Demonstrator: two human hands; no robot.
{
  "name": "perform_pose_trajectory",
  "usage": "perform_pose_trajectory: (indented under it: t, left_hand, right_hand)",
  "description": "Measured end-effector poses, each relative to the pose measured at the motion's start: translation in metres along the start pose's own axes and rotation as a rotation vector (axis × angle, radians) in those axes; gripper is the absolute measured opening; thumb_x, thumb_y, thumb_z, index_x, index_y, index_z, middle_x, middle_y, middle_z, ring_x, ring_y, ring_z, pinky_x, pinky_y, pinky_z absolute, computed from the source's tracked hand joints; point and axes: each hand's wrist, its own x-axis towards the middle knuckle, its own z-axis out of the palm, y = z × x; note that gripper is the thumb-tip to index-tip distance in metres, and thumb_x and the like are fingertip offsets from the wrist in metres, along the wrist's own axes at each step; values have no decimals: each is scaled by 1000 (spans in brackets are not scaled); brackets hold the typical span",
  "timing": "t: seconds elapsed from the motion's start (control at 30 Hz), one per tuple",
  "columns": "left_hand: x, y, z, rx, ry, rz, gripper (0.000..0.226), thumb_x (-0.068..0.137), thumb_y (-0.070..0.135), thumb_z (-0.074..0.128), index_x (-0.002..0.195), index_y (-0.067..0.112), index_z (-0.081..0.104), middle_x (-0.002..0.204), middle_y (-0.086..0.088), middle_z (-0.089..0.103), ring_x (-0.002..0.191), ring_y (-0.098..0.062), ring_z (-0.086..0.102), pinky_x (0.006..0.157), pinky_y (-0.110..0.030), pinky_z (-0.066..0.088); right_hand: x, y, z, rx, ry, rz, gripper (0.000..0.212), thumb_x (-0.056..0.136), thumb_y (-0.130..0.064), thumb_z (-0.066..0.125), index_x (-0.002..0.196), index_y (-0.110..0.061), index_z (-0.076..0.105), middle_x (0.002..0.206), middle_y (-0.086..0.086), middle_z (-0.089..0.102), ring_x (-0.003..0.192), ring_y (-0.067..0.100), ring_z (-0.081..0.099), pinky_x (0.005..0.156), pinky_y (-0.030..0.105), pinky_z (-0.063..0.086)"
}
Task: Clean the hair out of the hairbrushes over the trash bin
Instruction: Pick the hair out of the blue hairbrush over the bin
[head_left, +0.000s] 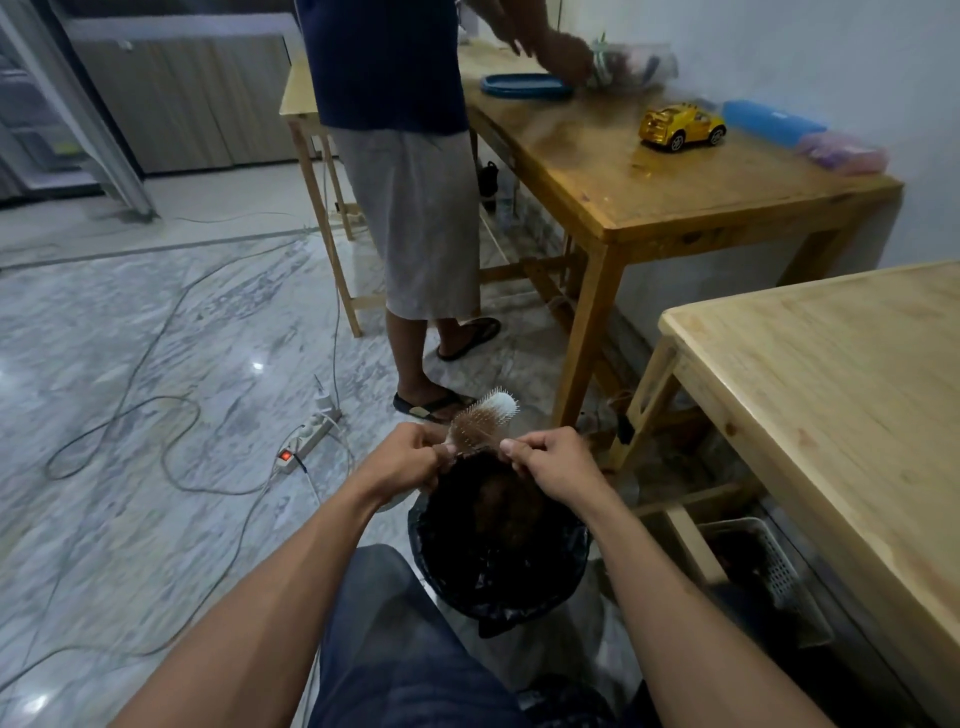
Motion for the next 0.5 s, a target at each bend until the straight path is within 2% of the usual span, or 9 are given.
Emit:
perform_pose_trajectory:
  t: [0.07, 0.13, 0.2, 0.3, 0.37, 0.43, 0.47, 0.5]
  left_hand:
    - [3, -4, 1, 6, 33, 5, 43, 100, 10, 55, 57, 15, 60, 57, -6, 46, 49, -17, 41, 44, -25, 35]
    - [7, -9, -1, -8, 62, -3, 36, 101, 11, 53, 65, 7, 50, 57, -7, 42, 45, -15, 36, 43, -25, 30]
    - [12, -13, -3, -47, 97, -33, 30, 100, 9, 52, 70, 8, 48, 60, -9, 41, 46, -17, 32, 43, -25, 26]
    - [19, -19, -2, -79, 213, -96, 20, 98, 8, 52, 79, 7, 56, 64, -11, 40, 49, -16, 30, 44, -25, 24]
    - [22, -20, -2, -41, 269, -115, 23, 97, 11, 53, 81, -1, 64, 62, -11, 41, 48, -17, 32, 44, -25, 25]
    - [23, -14, -4, 58, 252, -84, 30, 98, 16, 54, 78, -4, 65, 59, -10, 42, 48, -18, 35, 47, -28, 28]
    - [22, -9, -4, 129, 226, -41, 32, 99, 18, 55, 73, 1, 61, 58, -9, 40, 48, -18, 34, 50, -29, 28]
    - [21, -4, -4, 199, 205, 10, 35, 100, 19, 54, 69, 3, 53, 56, -6, 37, 46, -14, 32, 52, -29, 27]
  right_hand:
    - [-2, 0, -3, 0, 14, 4, 24, 95, -36, 71, 84, -18, 84, 66, -7, 72, 55, -2, 57, 57, 17, 43]
    - [-5, -2, -6, 9, 24, 7, 24, 94, -36, 72, 84, -19, 84, 66, -7, 73, 55, -2, 58, 58, 18, 43]
    - [-9, -5, -10, 4, 36, 3, 24, 95, -36, 72, 84, -19, 84, 66, -7, 73, 54, -2, 57, 56, 16, 41]
    - [-14, -7, -12, -14, 60, -31, 24, 94, -37, 72, 83, -20, 84, 70, -5, 76, 61, -1, 62, 60, 16, 44]
    - [-15, -6, -14, 5, 69, -33, 22, 93, -37, 72, 84, -21, 85, 73, -5, 77, 69, 1, 66, 67, 19, 48]
    - [-15, -5, -17, -4, 47, -9, 19, 94, -35, 70, 101, -24, 84, 95, -6, 80, 94, 7, 71, 84, 25, 51]
    - [-13, -4, -18, -50, 1, 15, 28, 95, -36, 67, 118, -24, 78, 117, -3, 77, 113, 13, 67, 95, 29, 49]
    - [-12, -4, -19, -98, -48, 48, 46, 94, -38, 66, 138, -24, 66, 141, 2, 64, 132, 20, 57, 107, 34, 45]
